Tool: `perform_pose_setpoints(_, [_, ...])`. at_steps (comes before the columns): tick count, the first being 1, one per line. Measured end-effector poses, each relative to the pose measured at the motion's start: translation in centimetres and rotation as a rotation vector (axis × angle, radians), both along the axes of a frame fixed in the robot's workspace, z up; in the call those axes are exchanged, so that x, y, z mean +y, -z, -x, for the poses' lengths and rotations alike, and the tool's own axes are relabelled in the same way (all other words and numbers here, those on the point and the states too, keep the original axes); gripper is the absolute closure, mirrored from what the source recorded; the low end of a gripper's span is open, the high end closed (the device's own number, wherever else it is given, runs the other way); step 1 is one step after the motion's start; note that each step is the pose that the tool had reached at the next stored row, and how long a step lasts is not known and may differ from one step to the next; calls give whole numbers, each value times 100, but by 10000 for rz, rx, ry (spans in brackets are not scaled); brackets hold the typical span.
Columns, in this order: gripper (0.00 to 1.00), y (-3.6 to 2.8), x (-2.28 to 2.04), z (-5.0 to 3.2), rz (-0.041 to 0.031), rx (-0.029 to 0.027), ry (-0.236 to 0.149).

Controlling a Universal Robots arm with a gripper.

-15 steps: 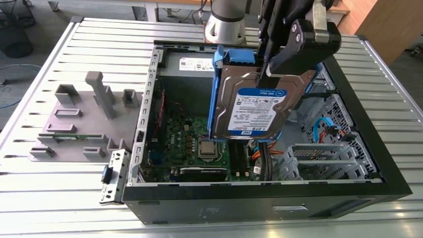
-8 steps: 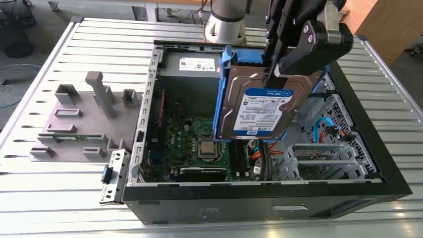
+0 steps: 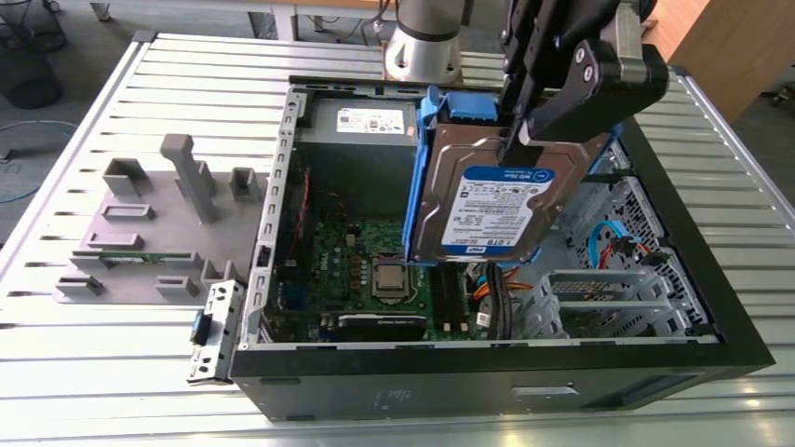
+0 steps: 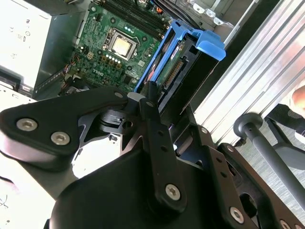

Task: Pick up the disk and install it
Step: 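Pick up the disk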

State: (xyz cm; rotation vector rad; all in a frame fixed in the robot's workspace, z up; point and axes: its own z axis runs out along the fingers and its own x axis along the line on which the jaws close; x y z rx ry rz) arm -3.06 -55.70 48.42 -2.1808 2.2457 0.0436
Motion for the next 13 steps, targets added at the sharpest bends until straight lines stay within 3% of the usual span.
perform_pose_setpoints(13, [65, 20, -40, 0, 1, 1, 0])
